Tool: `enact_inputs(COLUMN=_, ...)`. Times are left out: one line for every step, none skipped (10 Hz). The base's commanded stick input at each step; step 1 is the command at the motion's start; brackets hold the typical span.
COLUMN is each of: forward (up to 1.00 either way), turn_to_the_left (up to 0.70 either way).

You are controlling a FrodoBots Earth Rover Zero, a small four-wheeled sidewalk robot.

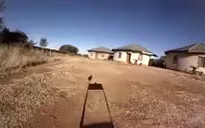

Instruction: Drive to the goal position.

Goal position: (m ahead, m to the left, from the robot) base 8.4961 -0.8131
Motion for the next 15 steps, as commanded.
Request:
enact_inputs(forward=0.50, turn_to_the_left=0.00)
enact_inputs(forward=0.50, turn_to_the_left=0.00)
enact_inputs(forward=0.50, turn_to_the_left=0.00)
enact_inputs(forward=0.50, turn_to_the_left=0.00)
enact_inputs(forward=0.50, turn_to_the_left=0.00)
enact_inputs(forward=0.50, turn_to_the_left=0.00)
enact_inputs(forward=0.50, turn_to_the_left=0.00)
enact_inputs(forward=0.50, turn_to_the_left=0.00)
enact_inputs(forward=0.50, turn_to_the_left=0.00)
enact_inputs(forward=0.50, turn_to_the_left=0.00)
enact_inputs(forward=0.50, turn_to_the_left=0.00)
enact_inputs(forward=0.50, turn_to_the_left=0.00)
enact_inputs(forward=0.50, turn_to_the_left=0.00)
enact_inputs(forward=0.50, turn_to_the_left=0.00)
enact_inputs(forward=0.50, turn_to_the_left=0.00)
